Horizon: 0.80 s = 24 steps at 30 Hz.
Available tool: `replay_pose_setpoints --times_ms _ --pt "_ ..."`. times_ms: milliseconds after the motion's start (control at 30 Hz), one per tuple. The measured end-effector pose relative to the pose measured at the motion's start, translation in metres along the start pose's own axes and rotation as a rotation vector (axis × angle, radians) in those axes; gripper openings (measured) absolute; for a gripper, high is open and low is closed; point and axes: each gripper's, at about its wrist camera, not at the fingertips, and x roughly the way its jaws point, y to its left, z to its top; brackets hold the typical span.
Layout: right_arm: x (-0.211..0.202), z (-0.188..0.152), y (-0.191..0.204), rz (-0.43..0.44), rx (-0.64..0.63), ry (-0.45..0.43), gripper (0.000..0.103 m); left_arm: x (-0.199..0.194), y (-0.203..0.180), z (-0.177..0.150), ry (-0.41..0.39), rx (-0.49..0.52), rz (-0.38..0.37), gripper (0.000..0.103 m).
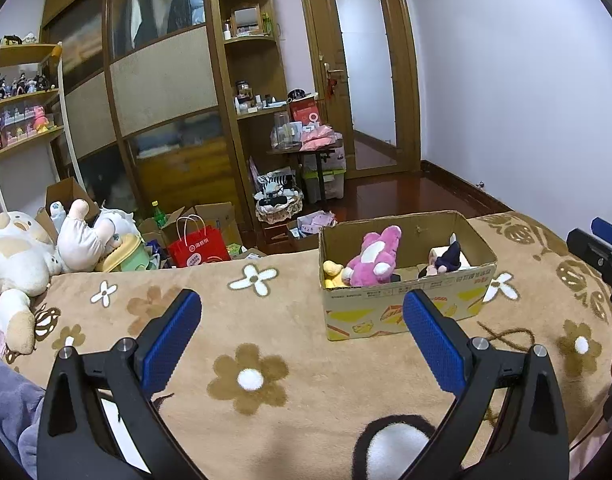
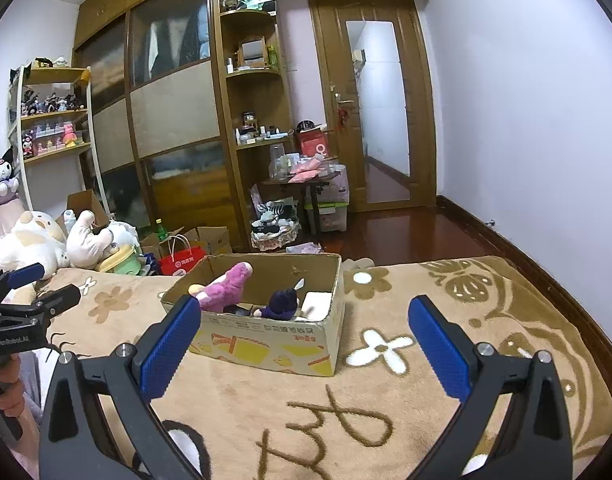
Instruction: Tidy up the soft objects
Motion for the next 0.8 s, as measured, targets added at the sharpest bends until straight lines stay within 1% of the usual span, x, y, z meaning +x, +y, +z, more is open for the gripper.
replay_pose_setpoints --times_ms 467,800 --pt "0.0017 -0.0048 0.0018 -0.006 -0.008 0.003 0.103 0.0022 0.0004 -0.0019 0.003 -0.002 -0.011 0.1" --pt "0.0024 -0.0076 0.0021 -0.004 -0.008 0.009 0.103 0.0019 0.0004 -0.0034 0.002 0.004 -0.006 0.1"
